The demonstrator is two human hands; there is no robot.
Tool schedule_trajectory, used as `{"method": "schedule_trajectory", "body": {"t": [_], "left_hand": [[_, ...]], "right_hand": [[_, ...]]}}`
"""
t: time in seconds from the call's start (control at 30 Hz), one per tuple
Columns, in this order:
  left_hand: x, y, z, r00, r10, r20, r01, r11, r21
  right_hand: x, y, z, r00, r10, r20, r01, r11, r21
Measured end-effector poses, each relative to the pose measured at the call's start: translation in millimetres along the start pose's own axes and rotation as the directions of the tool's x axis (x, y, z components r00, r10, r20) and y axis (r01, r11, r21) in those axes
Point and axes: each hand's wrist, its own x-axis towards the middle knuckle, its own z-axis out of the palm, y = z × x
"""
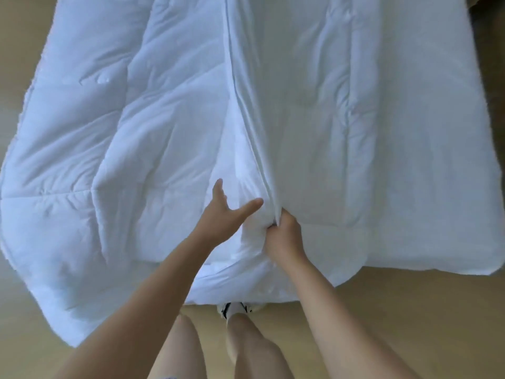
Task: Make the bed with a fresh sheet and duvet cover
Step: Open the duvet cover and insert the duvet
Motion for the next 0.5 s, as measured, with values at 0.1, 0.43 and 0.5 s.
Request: {"method": "schedule_trajectory", "body": {"t": [0.1, 0.43, 0.5], "left_hand": [[-15.2, 59.3, 73.8, 0.997, 0.032, 0.076, -0.032, 0.999, -0.006], [-41.3, 199.6, 324.7, 0.964, 0.125, 0.236, -0.118, 0.992, -0.044], [-51.3, 215.8, 356.4, 0.961, 0.093, 0.259, -0.075, 0.994, -0.080]], "right_hand": [[-2.9, 6.8, -94.9, 0.997, 0.036, -0.073, -0.028, 0.995, 0.098], [-0.2, 92.6, -350.3, 0.968, 0.176, -0.178, -0.140, 0.970, 0.199], [2.9, 115.5, -386.9, 0.975, 0.159, -0.153, -0.129, 0.973, 0.189]]}}
